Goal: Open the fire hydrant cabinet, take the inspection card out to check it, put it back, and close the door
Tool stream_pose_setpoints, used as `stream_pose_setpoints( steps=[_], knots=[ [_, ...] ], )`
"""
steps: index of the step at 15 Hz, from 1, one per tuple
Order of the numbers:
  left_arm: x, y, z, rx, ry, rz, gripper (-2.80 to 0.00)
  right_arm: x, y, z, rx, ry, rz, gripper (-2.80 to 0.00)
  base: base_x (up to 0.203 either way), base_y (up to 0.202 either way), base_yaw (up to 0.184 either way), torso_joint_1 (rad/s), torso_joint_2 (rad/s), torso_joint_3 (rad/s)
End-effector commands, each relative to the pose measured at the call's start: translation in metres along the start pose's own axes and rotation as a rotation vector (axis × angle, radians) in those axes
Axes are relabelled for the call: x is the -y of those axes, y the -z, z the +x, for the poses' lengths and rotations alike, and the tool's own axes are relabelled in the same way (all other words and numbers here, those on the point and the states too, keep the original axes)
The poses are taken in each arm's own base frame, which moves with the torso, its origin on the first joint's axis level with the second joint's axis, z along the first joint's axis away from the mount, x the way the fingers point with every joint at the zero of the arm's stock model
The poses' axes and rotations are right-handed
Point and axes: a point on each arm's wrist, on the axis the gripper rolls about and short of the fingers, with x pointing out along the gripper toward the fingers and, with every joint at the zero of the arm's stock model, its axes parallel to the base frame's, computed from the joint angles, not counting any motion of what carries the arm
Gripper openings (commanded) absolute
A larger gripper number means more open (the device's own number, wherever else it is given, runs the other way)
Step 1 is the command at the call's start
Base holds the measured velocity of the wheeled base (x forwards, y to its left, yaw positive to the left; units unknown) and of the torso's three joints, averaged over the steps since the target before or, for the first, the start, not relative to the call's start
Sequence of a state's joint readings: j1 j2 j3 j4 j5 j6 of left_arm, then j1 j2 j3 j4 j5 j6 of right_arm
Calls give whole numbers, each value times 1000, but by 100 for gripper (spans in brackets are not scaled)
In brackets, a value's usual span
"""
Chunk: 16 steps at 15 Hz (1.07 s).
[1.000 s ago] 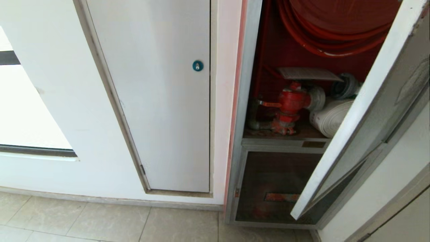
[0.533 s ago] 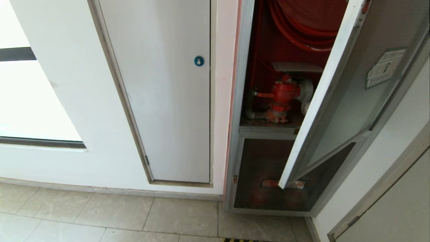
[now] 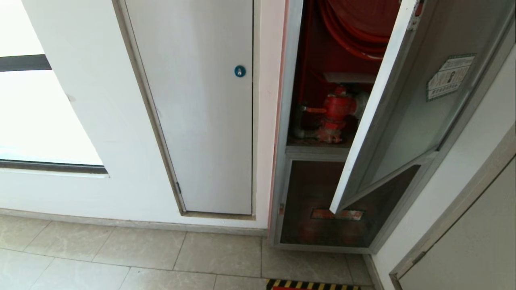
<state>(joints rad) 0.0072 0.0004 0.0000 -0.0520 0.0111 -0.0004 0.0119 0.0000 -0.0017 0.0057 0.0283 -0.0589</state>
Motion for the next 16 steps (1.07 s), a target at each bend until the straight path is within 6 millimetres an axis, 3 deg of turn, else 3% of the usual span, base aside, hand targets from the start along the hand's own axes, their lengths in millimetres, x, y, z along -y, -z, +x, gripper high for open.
stream_pose_setpoints(
  steps=[1,16],
  knots=[
    [0,5,1,-16,-3,-1,-280,0,0,0,-2,-1,-1,-280,0,0,0,0,0,0],
    [0,5,1,-16,-3,-1,-280,0,0,0,0,-1,4,-280,0,0,0,0,0,0]
  ],
)
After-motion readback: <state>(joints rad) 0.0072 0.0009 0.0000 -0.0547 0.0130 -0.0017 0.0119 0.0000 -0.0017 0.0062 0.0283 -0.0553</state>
